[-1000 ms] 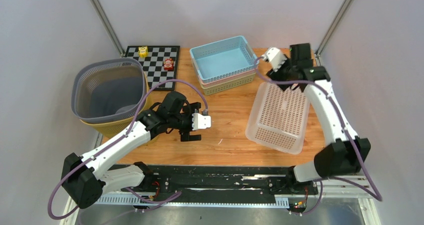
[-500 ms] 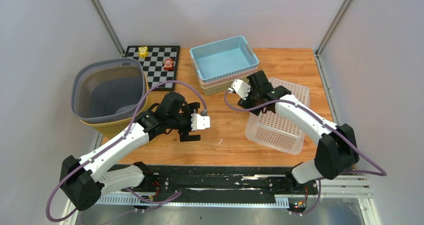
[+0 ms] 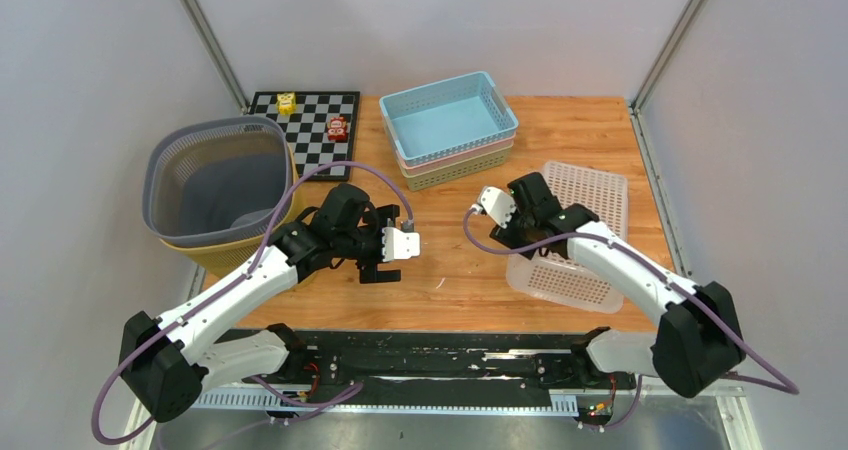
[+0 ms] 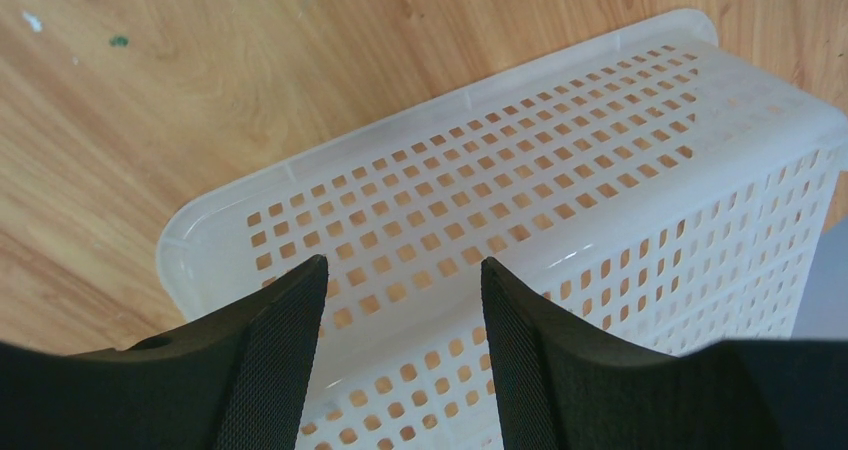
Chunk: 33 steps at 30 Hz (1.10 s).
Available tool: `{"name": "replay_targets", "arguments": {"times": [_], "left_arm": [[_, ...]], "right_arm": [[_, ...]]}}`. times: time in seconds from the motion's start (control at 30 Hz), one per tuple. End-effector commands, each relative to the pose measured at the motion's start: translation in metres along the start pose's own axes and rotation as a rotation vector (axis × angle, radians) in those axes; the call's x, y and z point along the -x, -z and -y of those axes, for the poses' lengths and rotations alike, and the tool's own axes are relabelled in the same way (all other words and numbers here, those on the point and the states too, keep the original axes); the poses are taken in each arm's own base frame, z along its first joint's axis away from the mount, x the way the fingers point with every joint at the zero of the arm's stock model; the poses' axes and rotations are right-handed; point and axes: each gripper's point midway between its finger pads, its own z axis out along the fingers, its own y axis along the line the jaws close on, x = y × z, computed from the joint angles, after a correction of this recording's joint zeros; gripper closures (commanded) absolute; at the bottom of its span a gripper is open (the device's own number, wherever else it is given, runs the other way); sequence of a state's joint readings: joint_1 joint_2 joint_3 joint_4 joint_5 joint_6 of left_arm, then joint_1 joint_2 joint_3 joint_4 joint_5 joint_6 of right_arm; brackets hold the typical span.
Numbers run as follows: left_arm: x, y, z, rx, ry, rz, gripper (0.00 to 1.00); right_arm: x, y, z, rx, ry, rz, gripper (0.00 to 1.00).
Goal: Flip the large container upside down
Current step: Move the container to the center of the board.
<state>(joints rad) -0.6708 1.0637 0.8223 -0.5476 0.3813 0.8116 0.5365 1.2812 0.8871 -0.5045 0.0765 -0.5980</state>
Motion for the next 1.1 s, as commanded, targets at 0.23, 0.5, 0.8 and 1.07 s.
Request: {"name": "replay_targets", "arguments": {"times": [0.23, 0.5, 0.8, 1.07], "left_arm": [[0.005, 0.001, 0.004, -0.012, -0.008, 0.024, 0.00], [0.005, 0.001, 0.004, -0.017, -0.006, 0.019, 0.00], [0.003, 0.001, 0.004, -0.013, -0.008, 0.013, 0.00], [0.003, 0.003, 0.005, -0.010, -0.013, 0.016, 0.00]], "right_arm": [[-0.046, 0.030, -0.020, -0.021, -0.008, -0.064, 0.38], [-0.015, 0.056, -0.002, -0.061, -0.084, 0.043, 0.37], [0.035, 0.065, 0.070, -0.323, -0.323, 0.087, 0.31], [0.019, 0.020, 0.100, -0.466, -0.412, -0.057, 0.30]]}}
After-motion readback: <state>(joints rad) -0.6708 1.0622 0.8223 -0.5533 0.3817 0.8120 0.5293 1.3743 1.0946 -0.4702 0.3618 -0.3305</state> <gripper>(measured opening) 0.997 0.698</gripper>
